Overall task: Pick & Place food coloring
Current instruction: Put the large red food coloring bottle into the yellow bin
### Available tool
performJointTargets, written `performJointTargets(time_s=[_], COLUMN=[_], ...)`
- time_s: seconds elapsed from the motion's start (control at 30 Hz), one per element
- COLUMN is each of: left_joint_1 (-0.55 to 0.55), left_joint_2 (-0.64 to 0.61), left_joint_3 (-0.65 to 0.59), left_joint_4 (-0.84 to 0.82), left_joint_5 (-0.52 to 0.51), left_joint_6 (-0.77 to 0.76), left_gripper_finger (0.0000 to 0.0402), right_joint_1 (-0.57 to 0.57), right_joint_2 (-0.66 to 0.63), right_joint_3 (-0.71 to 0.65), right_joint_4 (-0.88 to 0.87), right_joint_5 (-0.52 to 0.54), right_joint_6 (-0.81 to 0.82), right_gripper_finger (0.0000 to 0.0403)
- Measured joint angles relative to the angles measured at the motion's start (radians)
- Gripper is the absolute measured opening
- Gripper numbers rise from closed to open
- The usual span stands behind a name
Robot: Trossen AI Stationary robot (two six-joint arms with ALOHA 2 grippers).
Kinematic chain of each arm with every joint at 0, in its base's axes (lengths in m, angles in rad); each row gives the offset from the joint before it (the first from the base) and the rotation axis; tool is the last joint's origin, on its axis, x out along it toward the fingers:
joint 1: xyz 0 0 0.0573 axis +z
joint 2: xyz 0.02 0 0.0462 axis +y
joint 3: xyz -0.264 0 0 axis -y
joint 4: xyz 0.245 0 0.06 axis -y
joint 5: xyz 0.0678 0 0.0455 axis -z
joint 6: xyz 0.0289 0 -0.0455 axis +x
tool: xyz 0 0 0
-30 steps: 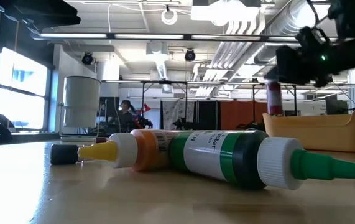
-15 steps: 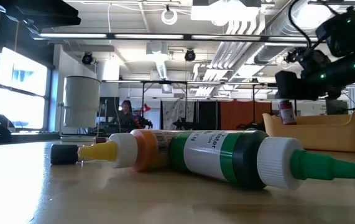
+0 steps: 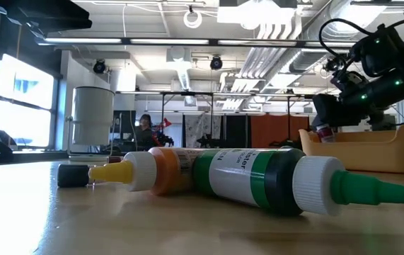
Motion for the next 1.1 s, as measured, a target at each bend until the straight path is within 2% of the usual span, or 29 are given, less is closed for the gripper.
performJointTargets(time_s=[0.23, 0.47, 0.6, 0.9, 1.1], left_joint_1=[0.000, 0.000, 0.000, 0.000, 0.000], left_joint_2=[0.000, 0.000, 0.000, 0.000, 0.000], left_joint_3=[0.000, 0.000, 0.000, 0.000, 0.000], left_joint_4=[0.000, 0.000, 0.000, 0.001, 0.001], left_joint_5=[-0.001, -0.001, 0.000, 0.000, 0.003], left_joint_6=[0.000, 0.000, 0.000, -0.008, 0.015], left_gripper_finger=[0.0153, 0.0153, 0.0153, 0.0153, 0.0153], right_joint_1=[-0.075, -0.160, -0.188, -0.192, -0.192], right_joint_2=[0.000, 0.032, 0.122, 0.383, 0.569], right_joint_3=[0.001, 0.033, 0.069, 0.248, 0.395], right_joint_4=[0.131, 0.100, 0.102, 0.189, 0.192], right_joint_5=[-0.161, -0.267, -0.343, -0.357, -0.426], right_joint_6=[-0.107, -0.129, -0.129, -0.238, -0.234], right_gripper_finger=[0.0125, 0.0125, 0.0126, 0.0126, 0.0126])
